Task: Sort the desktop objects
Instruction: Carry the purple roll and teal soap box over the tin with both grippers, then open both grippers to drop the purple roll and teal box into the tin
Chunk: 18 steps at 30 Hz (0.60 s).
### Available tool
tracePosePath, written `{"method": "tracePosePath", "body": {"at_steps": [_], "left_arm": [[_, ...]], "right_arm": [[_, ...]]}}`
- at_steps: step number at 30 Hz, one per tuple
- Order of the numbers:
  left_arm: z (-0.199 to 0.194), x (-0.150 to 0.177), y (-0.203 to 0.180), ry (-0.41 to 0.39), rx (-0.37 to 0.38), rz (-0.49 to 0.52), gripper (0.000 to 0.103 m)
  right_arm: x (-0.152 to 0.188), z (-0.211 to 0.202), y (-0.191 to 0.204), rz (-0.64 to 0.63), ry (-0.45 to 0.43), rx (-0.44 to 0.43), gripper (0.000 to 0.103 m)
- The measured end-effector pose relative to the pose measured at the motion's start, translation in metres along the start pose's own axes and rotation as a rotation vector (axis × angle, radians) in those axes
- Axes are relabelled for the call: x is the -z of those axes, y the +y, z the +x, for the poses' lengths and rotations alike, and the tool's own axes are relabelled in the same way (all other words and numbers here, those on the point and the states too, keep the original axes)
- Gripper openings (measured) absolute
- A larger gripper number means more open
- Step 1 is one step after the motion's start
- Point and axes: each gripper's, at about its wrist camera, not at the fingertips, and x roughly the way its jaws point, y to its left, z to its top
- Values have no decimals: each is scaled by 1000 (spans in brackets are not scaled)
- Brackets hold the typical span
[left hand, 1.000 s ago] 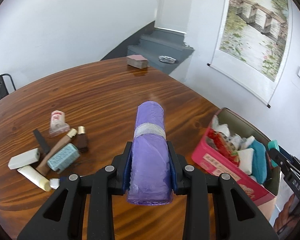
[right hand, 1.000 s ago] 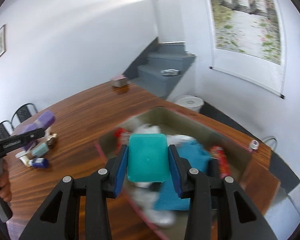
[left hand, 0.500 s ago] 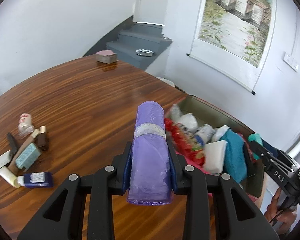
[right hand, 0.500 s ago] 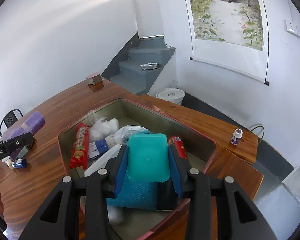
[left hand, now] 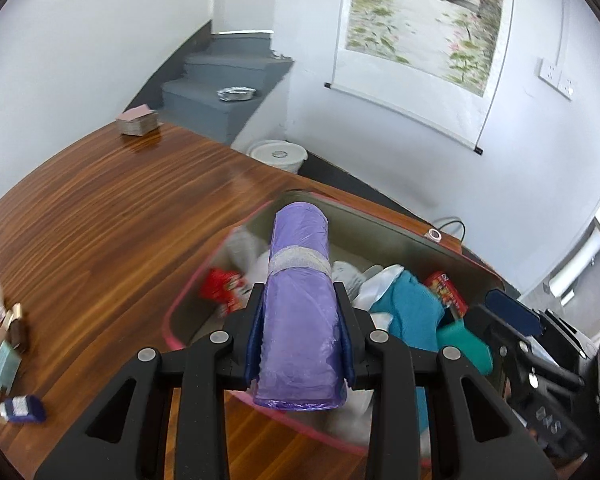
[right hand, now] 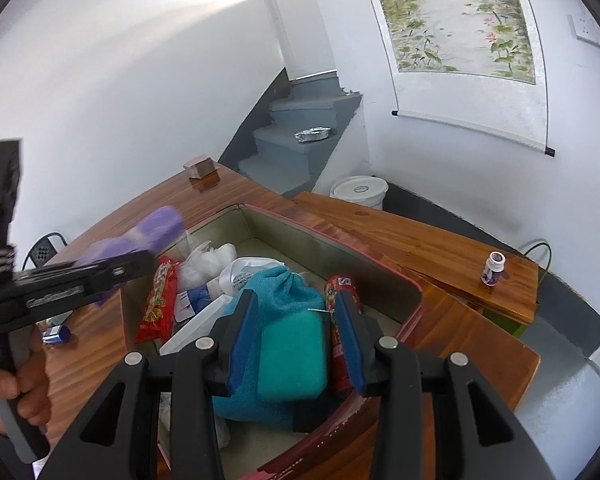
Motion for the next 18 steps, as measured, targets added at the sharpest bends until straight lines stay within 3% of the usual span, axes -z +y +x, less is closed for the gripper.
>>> {"method": "tracePosePath", "body": {"at_steps": [2,7,10,13,18], "left_arm": [[9,-3,-6,14,12,10,34],[30,-7,-19,51,39,39,35],[32,-9,-17,54,37,24,44],[25,-9,-10,29,36,-4,52],[10,-8,2,0,18,-26,53]], "right_arm": [[0,0,-2,5,-3,-3,45],[-2,-3,-6,31,-30,-4,67],[-2,-6,-3,29,-46,-8,77],[-2,-8,1,25,-55,-16,80],[-1,-10,8,26,-49,-33,80]]}}
